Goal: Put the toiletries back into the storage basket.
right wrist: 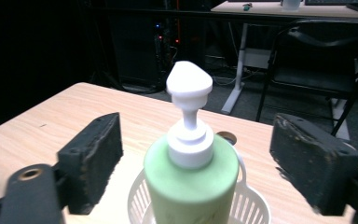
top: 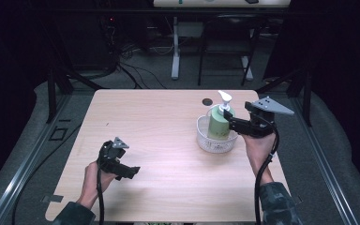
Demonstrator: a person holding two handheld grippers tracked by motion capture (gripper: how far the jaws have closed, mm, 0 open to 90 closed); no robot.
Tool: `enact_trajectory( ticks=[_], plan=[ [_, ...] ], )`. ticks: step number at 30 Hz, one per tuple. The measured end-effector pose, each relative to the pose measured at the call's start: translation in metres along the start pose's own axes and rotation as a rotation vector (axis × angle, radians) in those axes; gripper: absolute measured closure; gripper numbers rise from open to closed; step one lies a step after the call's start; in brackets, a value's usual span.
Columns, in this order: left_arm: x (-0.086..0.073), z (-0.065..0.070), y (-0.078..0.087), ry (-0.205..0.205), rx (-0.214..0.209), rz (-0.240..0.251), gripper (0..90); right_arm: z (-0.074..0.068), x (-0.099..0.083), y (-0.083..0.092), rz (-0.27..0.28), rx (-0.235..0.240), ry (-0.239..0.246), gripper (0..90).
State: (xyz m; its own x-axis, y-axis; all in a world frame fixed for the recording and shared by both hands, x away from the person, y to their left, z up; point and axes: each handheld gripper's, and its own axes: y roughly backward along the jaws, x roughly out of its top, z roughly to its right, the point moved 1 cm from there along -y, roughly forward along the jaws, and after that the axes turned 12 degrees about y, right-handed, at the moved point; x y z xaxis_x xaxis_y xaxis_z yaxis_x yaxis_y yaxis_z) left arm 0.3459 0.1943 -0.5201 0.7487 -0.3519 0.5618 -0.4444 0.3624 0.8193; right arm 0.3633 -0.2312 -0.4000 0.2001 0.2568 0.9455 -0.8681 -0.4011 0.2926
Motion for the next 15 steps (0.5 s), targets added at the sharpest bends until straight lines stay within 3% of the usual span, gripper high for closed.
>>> enact_trajectory(
  ticks=[10, 15],
  plan=[
    [0.0, 0.001, 0.0, -0.004, 0.001, -0.001, 0.1, -0.008, -0.008, 0.048, -0.007, 0.014, -0.011, 5.6],
    [0.0, 0.002, 0.0, -0.005, 0.003, 0.003, 0.2, -0.013, -0.021, 0.068, -0.028, 0.019, -0.031, 2.8]
  ],
)
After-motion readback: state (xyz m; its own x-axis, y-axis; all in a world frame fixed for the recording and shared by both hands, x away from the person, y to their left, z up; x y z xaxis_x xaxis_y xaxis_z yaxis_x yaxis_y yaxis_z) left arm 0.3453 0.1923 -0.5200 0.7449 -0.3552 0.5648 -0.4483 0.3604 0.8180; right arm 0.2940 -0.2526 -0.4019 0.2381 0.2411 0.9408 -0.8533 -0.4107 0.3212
